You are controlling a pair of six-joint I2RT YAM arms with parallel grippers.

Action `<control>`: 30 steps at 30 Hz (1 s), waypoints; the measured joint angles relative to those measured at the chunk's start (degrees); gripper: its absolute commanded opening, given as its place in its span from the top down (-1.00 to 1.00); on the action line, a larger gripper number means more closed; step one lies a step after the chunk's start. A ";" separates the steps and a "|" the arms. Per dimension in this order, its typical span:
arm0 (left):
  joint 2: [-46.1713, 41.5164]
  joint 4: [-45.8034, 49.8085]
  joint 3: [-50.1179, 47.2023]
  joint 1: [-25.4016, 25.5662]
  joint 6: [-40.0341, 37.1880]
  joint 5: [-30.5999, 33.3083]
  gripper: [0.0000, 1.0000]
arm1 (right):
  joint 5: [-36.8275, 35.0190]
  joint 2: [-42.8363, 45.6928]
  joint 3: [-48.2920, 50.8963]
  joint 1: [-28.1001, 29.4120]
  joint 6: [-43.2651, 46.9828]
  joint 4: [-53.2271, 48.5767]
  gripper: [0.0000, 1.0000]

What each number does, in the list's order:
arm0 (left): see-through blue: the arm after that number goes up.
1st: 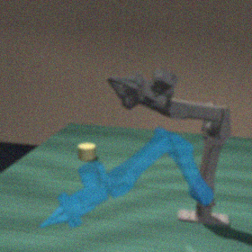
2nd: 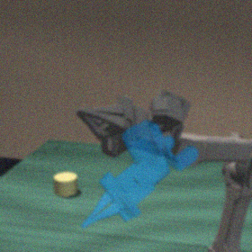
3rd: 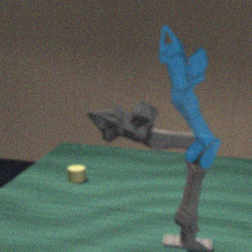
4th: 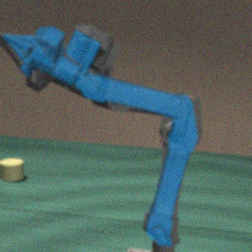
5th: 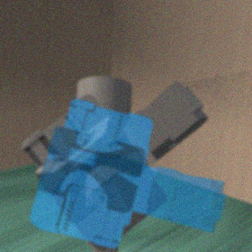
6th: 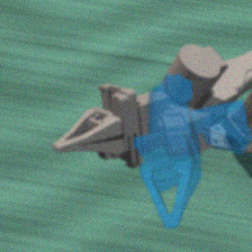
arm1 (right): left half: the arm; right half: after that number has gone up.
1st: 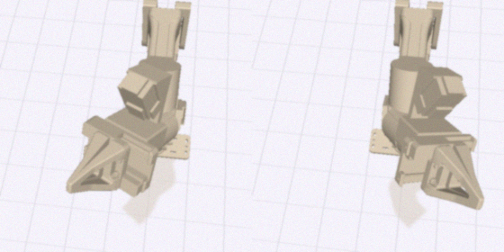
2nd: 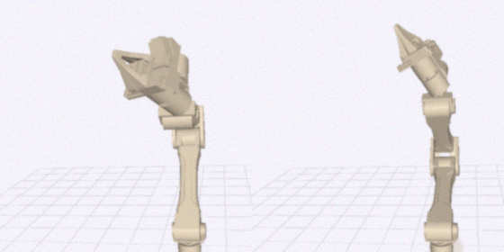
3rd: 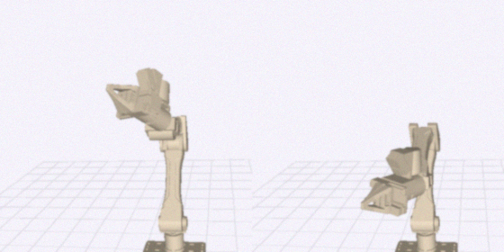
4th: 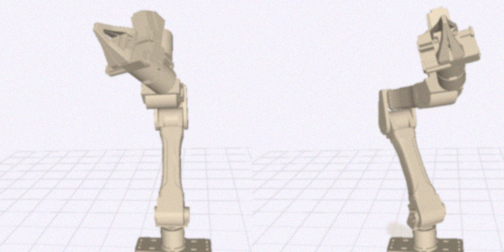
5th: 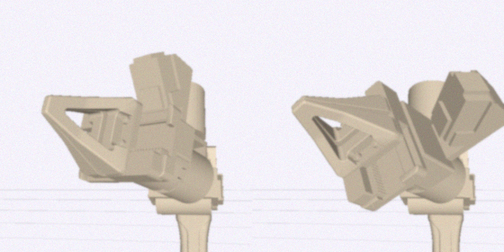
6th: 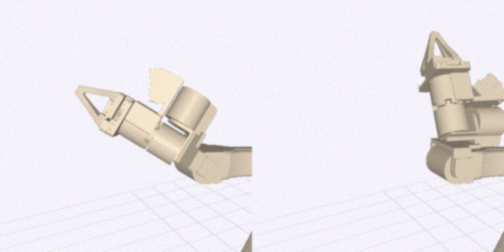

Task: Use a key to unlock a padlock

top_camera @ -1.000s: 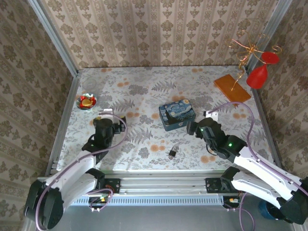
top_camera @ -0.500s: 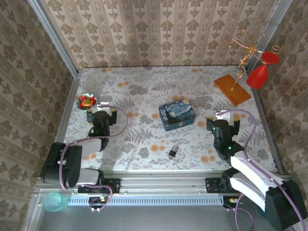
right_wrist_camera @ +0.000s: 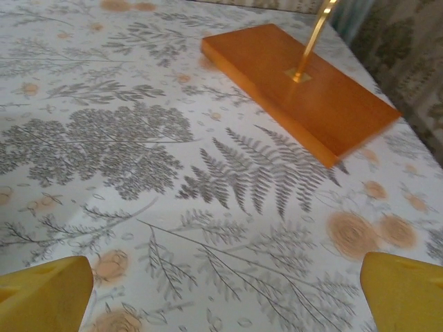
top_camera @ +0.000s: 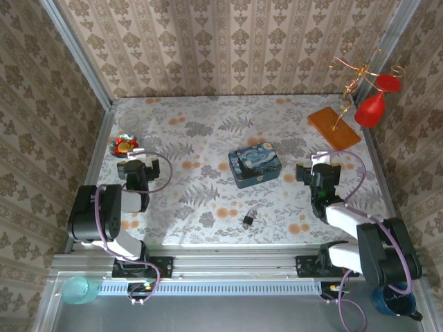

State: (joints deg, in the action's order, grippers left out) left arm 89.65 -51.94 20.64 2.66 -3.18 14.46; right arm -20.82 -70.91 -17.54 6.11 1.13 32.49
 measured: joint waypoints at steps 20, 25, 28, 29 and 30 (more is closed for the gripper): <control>-0.02 -2.54 0.00 -0.02 0.44 -0.37 -1.00 | 25.88 -4.15 -4.52 -6.12 2.08 4.57 -1.00; -0.02 -2.54 0.00 -0.02 0.46 -0.37 -1.00 | 27.91 -5.99 -4.50 -6.12 1.51 7.32 -1.00; -0.02 -2.54 0.00 -0.02 0.46 -0.37 -1.00 | 28.20 -10.62 -4.11 -6.12 1.22 12.28 -1.00; -0.02 -2.56 0.00 -0.02 0.48 -0.37 -1.00 | 27.87 -12.35 -3.82 -6.12 0.76 13.68 -1.00; -0.02 -2.56 0.00 -0.02 0.48 -0.37 -1.00 | 27.17 -14.08 -3.63 -6.12 0.24 15.04 -1.00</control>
State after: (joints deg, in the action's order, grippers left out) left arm 89.62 -54.50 20.64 2.63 -2.70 14.09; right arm 6.35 -84.99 -21.17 -0.01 1.37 47.53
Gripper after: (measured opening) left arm 0.999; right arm 0.999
